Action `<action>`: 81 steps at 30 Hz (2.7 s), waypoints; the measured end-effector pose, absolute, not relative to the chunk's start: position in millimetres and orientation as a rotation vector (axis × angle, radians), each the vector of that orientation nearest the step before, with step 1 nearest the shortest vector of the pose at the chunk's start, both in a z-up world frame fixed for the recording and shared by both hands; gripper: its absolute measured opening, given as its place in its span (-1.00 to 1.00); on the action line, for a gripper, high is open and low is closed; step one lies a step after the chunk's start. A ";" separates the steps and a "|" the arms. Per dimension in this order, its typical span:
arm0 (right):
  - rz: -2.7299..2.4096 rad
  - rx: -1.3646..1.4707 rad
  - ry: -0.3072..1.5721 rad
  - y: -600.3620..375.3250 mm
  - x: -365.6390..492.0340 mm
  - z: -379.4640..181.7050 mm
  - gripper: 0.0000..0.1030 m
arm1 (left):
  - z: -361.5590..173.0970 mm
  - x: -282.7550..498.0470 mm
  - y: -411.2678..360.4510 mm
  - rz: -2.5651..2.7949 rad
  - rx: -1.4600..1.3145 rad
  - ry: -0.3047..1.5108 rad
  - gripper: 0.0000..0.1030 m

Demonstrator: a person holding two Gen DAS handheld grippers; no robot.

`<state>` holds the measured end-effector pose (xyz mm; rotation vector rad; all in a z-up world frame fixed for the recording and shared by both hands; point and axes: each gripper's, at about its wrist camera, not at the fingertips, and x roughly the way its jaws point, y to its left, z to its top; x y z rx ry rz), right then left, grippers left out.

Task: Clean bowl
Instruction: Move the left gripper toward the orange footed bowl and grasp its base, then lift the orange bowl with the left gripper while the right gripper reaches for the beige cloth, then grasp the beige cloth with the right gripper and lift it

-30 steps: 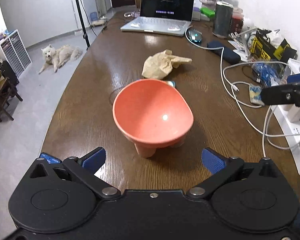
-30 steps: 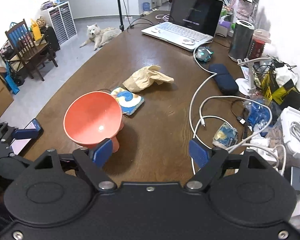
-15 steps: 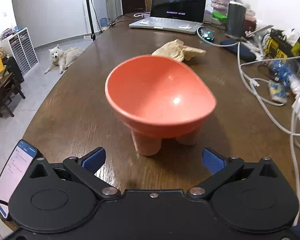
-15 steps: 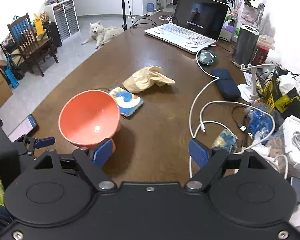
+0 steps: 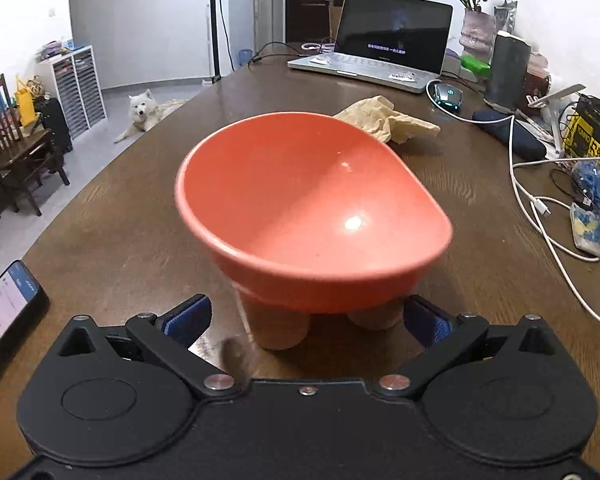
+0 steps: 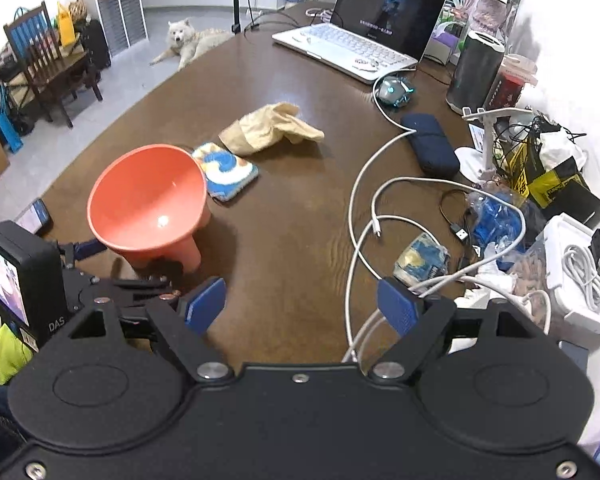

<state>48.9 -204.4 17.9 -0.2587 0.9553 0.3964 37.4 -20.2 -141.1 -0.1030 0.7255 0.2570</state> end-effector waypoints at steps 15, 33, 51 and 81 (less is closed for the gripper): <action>0.456 -0.436 1.015 -184.7 55.6 -0.4 0.67 | -146.8 59.6 -20.0 0.426 -0.181 0.681 1.00; 0.401 -0.345 0.967 -173.8 58.1 3.1 0.67 | -138.3 37.7 9.5 -0.003 -0.029 0.786 0.81; 0.753 -0.224 0.948 -112.5 82.0 -32.3 0.66 | -107.2 -23.4 17.1 -0.262 0.350 0.810 0.79; 0.721 -0.540 0.914 -26.7 314.6 -114.1 0.51 | -99.7 8.3 24.9 -0.273 0.470 0.836 0.78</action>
